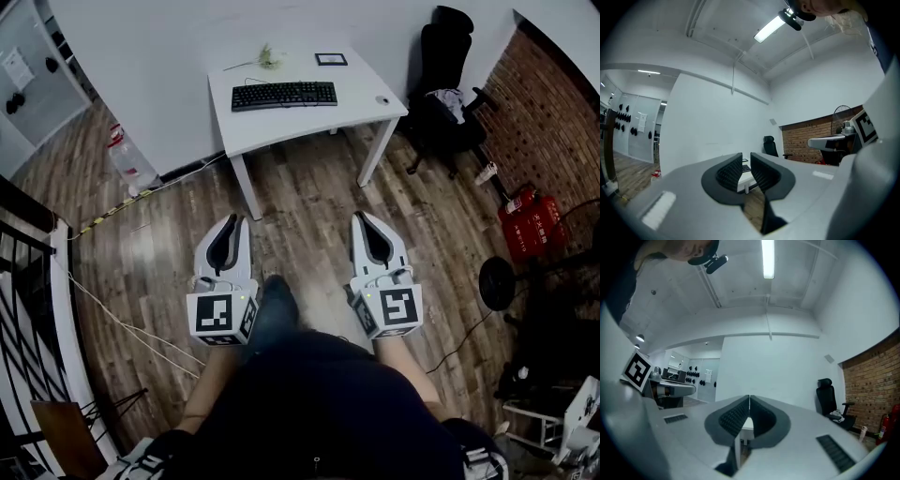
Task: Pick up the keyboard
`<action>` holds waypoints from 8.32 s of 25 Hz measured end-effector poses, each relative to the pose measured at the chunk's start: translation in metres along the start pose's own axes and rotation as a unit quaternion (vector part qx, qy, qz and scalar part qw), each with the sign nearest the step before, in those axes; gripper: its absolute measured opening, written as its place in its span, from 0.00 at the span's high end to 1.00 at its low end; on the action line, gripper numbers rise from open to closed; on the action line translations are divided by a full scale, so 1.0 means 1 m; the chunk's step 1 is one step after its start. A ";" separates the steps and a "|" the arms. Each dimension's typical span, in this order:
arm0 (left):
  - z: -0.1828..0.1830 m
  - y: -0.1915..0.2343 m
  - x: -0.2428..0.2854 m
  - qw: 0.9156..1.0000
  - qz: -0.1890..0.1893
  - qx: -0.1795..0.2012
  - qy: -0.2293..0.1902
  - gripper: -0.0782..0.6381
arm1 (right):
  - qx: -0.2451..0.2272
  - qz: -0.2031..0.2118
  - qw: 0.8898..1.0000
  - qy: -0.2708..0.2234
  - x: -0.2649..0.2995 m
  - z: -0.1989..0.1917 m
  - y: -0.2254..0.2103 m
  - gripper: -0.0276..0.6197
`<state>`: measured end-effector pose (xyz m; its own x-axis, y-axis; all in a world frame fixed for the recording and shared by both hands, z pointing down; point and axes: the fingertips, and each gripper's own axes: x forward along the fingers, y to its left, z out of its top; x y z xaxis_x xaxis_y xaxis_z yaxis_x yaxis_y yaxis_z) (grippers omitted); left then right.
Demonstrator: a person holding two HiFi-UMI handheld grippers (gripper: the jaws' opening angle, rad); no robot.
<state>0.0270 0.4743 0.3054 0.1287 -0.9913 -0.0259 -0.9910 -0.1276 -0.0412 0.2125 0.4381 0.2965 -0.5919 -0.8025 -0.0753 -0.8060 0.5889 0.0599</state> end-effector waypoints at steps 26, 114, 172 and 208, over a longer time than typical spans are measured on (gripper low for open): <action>-0.038 0.191 0.307 0.997 -0.071 -0.020 0.028 0.72 | -0.009 -0.052 0.998 0.028 0.319 -0.038 -0.064 0.94; -0.349 0.335 0.581 0.874 -0.004 -0.169 0.455 0.45 | 0.016 0.010 0.971 0.240 0.632 -0.242 -0.282 0.94; -0.326 0.329 0.587 0.864 0.023 -0.154 0.478 0.53 | 0.263 0.045 0.825 0.498 0.587 -0.411 -0.331 0.58; -0.199 0.350 0.618 0.956 0.048 -0.099 0.274 0.53 | 0.165 0.037 0.929 0.329 0.641 -0.255 -0.350 0.60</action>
<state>-0.2478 -0.1887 0.4738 0.0528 -0.8595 0.5084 -0.9918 0.0144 0.1273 0.1157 -0.3070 0.4807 -0.6027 -0.5793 0.5488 -0.7847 0.5550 -0.2760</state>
